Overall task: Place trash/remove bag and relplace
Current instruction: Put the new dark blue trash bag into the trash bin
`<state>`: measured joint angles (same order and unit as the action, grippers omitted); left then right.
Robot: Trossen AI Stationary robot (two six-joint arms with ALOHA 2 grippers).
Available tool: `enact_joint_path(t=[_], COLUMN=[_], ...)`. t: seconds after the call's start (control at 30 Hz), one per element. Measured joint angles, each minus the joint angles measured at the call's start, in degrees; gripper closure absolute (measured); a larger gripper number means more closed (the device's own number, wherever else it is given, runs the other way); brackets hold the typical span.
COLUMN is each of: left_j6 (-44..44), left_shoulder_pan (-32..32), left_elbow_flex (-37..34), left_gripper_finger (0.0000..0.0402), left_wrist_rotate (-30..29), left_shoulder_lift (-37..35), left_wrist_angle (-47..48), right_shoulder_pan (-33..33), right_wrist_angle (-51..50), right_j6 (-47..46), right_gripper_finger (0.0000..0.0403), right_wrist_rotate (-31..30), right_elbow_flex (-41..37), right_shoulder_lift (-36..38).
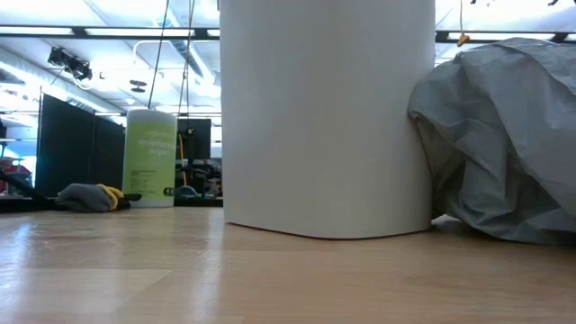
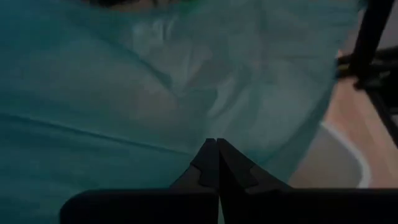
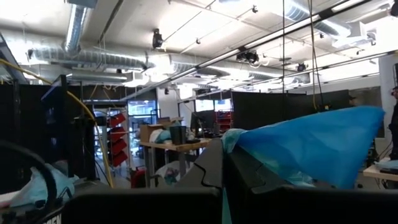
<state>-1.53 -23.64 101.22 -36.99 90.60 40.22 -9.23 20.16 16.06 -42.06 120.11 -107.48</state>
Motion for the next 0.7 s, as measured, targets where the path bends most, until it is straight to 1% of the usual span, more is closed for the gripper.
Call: enact_joint_path(t=[0.13,0.23,0.4,0.7], left_j6=[-4.9,-7.7,-8.3,-9.6], left_shoulder_pan=[0.0,0.0,0.0,0.6], left_elbow_flex=[0.0,0.0,0.0,0.0], left_gripper_finger=[0.0401,0.0401,0.0401,0.0401], left_wrist_rotate=[-0.1,-1.6,-3.3,-5.1], left_shoulder_lift=[1.1,0.8,1.1,2.7], left_wrist_angle=[4.7,6.7,10.9,14.0], right_shoulder_pan=[0.0,0.0,-0.7,-3.8], right_wrist_angle=[0.0,-0.1,-0.4,-3.7], right_j6=[0.0,0.0,0.0,0.0], right_gripper_finger=[0.0403,0.0403,0.0403,0.0403], right_wrist_rotate=[0.0,0.1,-0.1,-0.6], right_elbow_flex=[0.0,0.0,0.0,0.0], right_shoulder_lift=[0.0,0.0,0.0,0.0])
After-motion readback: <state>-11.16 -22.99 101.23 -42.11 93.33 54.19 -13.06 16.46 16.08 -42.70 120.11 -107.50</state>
